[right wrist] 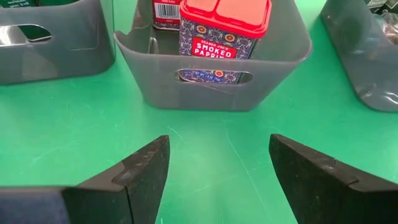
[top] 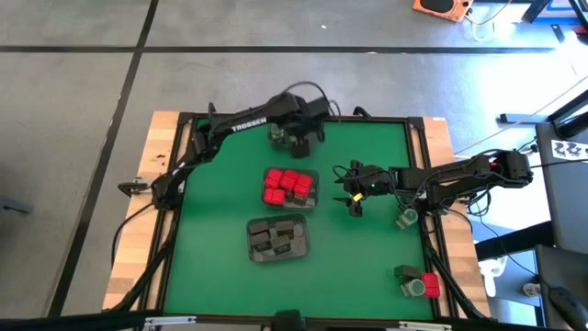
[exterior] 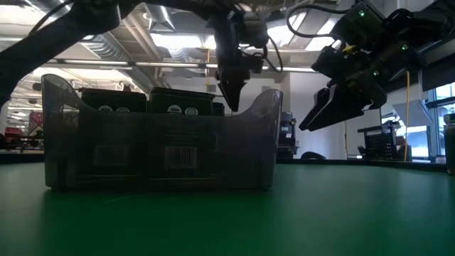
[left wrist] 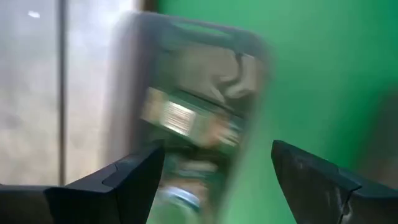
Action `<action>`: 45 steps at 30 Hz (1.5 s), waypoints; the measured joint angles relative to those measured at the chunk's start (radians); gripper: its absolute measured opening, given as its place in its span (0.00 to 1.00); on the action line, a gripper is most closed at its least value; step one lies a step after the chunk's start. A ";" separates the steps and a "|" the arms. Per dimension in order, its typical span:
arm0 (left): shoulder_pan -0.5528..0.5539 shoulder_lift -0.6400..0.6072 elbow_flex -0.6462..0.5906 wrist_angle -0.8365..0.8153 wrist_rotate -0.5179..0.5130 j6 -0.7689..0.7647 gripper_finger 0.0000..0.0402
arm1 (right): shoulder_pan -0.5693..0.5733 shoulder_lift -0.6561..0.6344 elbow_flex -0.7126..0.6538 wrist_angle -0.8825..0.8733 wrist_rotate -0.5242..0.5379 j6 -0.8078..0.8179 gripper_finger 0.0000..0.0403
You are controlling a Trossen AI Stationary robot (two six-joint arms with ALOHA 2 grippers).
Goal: Sort spices by type
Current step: Put the green seasoning bottle into the top gray bin
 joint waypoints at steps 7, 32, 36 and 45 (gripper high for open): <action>-0.115 -0.068 -0.065 -0.113 0.096 -0.154 0.72 | 0.000 0.000 0.000 0.026 -0.002 0.002 0.68; -0.635 -0.807 -1.255 0.966 -0.081 -0.535 0.64 | 0.199 -0.121 0.416 -0.863 0.114 0.190 0.68; -0.683 -0.811 -1.375 1.228 -0.098 -0.534 0.64 | 0.272 -0.121 0.519 -1.102 0.114 0.322 0.68; -0.705 -0.807 -1.478 1.473 -0.100 -0.525 0.64 | 0.479 -0.121 0.587 -1.443 0.045 0.628 0.68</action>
